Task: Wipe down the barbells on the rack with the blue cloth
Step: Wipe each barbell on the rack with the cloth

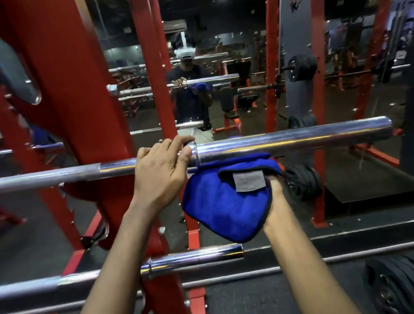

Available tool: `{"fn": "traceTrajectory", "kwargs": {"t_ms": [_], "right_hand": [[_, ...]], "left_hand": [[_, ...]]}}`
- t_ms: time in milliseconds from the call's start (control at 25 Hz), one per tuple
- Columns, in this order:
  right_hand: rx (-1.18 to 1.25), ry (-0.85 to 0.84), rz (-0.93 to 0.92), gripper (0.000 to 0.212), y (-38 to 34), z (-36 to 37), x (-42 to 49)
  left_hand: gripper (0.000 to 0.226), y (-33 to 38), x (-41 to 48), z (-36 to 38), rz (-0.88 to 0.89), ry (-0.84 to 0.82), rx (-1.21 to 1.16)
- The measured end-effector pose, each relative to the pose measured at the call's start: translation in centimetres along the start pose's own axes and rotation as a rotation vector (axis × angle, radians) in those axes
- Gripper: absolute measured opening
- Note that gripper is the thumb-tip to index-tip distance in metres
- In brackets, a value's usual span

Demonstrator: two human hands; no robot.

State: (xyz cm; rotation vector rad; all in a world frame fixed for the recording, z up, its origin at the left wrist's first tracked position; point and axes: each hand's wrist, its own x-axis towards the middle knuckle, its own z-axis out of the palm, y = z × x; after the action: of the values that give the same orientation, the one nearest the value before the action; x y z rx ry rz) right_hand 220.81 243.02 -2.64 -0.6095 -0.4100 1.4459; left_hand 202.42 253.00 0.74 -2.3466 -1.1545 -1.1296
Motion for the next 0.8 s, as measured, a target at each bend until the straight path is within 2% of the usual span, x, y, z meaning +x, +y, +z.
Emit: {"fn": "traceTrajectory", "kwargs": {"t_ms": [40, 80, 160, 240, 320, 360, 440, 520, 600, 640, 680, 800], "right_hand": [[0.035, -0.081, 0.001, 0.037, -0.4, 0.4, -0.5], [0.017, -0.007, -0.058, 0.046, -0.3, 0.4, -0.4], [0.171, 0.054, -0.037, 0.035, -0.6, 1.2, -0.3], [0.043, 0.181, -0.074, 0.040, -0.7, 1.9, -0.5], [0.091, 0.225, -0.111, 0.042, -0.8, 2.4, -1.0], [0.031, 0.260, -0.167, 0.039, -0.3, 2.8, -1.3], [-0.223, 0.405, -0.395, 0.038, 1.1, 3.2, -2.2], [-0.533, 0.480, -0.846, 0.045, 2.6, 2.5, -2.7], [-1.012, 0.483, -1.245, 0.049, 3.3, 1.6, -2.2], [-1.185, 0.482, -1.346, 0.051, 3.1, 1.6, -1.3], [-1.294, 0.486, -1.366, 0.053, 2.9, 2.0, -0.3], [-1.479, 0.496, -1.295, 0.052, 3.9, 4.7, 2.4]], "left_hand": [[0.038, 0.1, 0.0, -0.1, -0.014, -0.006, -0.011], [0.038, 0.3, 0.0, -0.1, -0.024, -0.007, -0.016], [0.037, 0.5, 0.0, -0.1, -0.035, -0.004, -0.014], [0.037, 0.4, 0.0, -0.1, -0.041, -0.006, -0.023], [0.038, 0.3, -0.2, 0.0, -0.030, -0.005, -0.035], [0.038, 0.2, -0.1, 0.0, -0.023, -0.015, -0.057], [0.038, -0.3, -0.1, -0.1, -0.030, -0.047, -0.152], [0.040, -1.4, -0.8, -0.5, -0.051, -0.052, -0.264], [0.042, -3.0, -2.7, -0.8, -0.062, -0.003, -0.227], [0.045, -3.8, -4.1, -1.1, -0.075, 0.015, -0.137], [0.050, -4.5, -5.5, -1.5, -0.088, 0.013, -0.031], [0.064, -6.5, -7.8, -3.0, -0.090, -0.042, 0.126]]}}
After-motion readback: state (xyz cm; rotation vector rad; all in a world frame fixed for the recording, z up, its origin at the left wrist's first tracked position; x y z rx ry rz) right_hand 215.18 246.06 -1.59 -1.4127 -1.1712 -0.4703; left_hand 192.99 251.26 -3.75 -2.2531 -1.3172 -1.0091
